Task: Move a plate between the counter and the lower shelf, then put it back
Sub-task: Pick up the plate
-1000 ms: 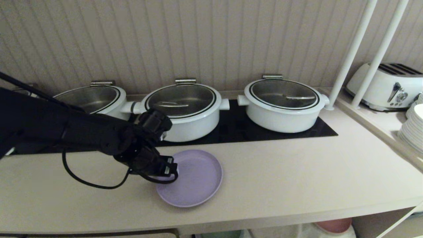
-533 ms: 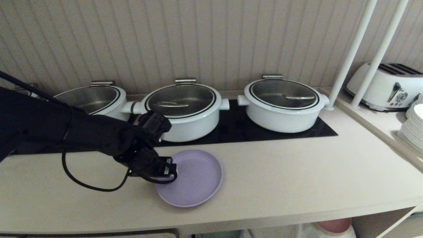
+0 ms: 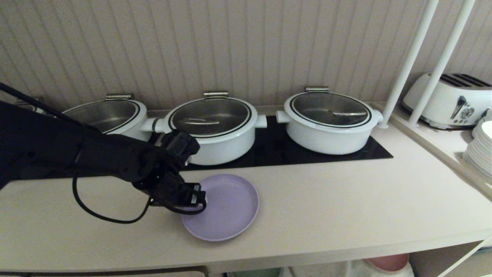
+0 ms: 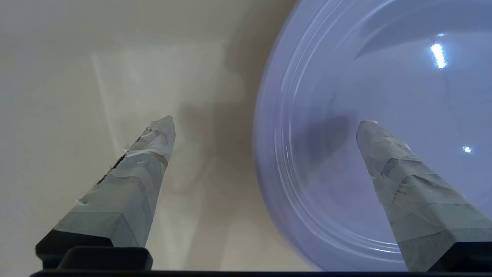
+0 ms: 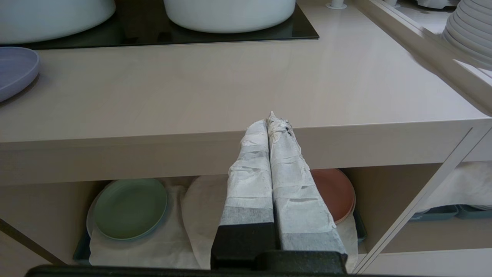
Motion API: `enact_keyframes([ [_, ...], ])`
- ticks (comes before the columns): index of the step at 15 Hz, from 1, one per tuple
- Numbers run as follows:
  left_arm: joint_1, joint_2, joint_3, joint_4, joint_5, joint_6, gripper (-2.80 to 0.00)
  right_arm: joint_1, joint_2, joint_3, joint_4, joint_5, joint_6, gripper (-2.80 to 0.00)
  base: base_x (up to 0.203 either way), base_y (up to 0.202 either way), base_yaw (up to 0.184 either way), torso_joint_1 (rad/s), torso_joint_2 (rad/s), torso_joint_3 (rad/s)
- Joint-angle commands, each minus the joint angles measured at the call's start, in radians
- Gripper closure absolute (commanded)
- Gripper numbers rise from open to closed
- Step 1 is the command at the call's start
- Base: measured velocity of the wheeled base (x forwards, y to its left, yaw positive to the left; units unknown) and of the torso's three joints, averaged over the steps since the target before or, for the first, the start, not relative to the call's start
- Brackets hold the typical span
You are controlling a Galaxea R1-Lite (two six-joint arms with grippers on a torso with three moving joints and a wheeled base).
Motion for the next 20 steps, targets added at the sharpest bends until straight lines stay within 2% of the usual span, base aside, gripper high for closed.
enact_keyframes([
  [1, 0.000, -0.002, 0.012, 0.003, 0.002, -0.006, -2.80, 0.001, 0.001, 0.000, 0.000, 0.000, 0.000, 0.00, 0.000, 0.000, 0.000, 0.000, 0.00, 0.000],
  [12, 0.000, 0.004, 0.028, 0.002, 0.002, -0.006, -2.80, 0.001, 0.001, 0.000, 0.000, 0.000, 0.000, 0.00, 0.000, 0.000, 0.000, 0.000, 0.00, 0.000],
  [13, 0.000, 0.004, 0.041, 0.001, 0.004, -0.004, 0.00, 0.000, 0.001, 0.000, 0.000, 0.000, 0.000, 0.00, 0.000, 0.000, 0.000, 0.000, 0.00, 0.000],
  [20, -0.003, 0.006, 0.039, 0.001, 0.005, -0.006, 0.00, 0.000, 0.001, 0.000, 0.000, 0.000, 0.000, 0.00, 0.000, 0.000, 0.000, 0.000, 0.00, 0.000],
])
